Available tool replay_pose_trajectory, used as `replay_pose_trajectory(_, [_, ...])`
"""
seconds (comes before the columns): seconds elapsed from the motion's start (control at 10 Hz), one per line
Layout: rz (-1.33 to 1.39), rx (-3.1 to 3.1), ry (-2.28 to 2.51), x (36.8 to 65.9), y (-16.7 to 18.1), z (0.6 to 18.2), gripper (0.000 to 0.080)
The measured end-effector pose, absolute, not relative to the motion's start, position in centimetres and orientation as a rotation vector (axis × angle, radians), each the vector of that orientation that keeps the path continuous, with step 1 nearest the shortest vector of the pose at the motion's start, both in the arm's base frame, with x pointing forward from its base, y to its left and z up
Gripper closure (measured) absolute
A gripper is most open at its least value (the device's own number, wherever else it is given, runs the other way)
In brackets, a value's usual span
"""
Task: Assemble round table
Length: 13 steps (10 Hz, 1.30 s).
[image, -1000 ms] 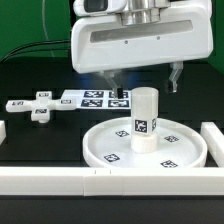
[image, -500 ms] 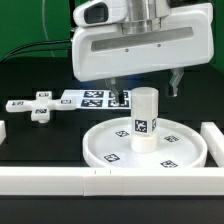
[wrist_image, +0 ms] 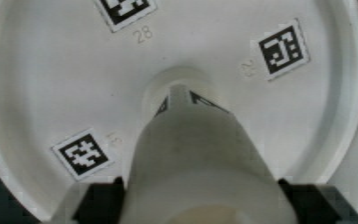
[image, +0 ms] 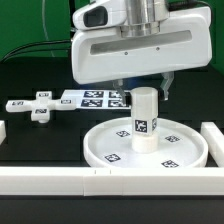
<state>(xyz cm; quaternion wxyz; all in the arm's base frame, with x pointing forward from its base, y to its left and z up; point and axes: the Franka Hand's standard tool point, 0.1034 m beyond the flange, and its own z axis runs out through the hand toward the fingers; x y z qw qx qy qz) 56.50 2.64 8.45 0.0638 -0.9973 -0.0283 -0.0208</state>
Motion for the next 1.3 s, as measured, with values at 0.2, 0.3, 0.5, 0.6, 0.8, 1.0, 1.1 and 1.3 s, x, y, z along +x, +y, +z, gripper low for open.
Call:
replay_pose_trajectory(0.2, [-0.06, -3.011, -0.042, 56.5, 2.67, 8.45, 0.0394])
replay_pose_trajectory(0.3, [-0.052, -3.003, 0.123, 56.52, 2.73, 8.44, 0.0394])
replay_pose_trajectory(0.5, [-0.028, -2.95, 0.486, 56.49, 3.03, 8.42, 0.0393])
replay_pose_trajectory(0.6, [-0.015, -2.919, 0.625, 56.44, 3.13, 8.39, 0.0392])
replay_pose_trajectory(0.8, [-0.013, -2.853, 0.875, 56.34, 3.26, 8.3, 0.0392])
replay_pose_trajectory(1.0, [-0.02, -2.818, 0.986, 56.16, 3.32, 8.32, 0.0392])
replay_pose_trajectory(1.1, [-0.009, -2.772, 1.097, 56.15, 3.33, 8.31, 0.0392])
replay_pose_trajectory(1.3, [0.003, -2.711, 1.227, 56.11, 3.33, 8.29, 0.0392])
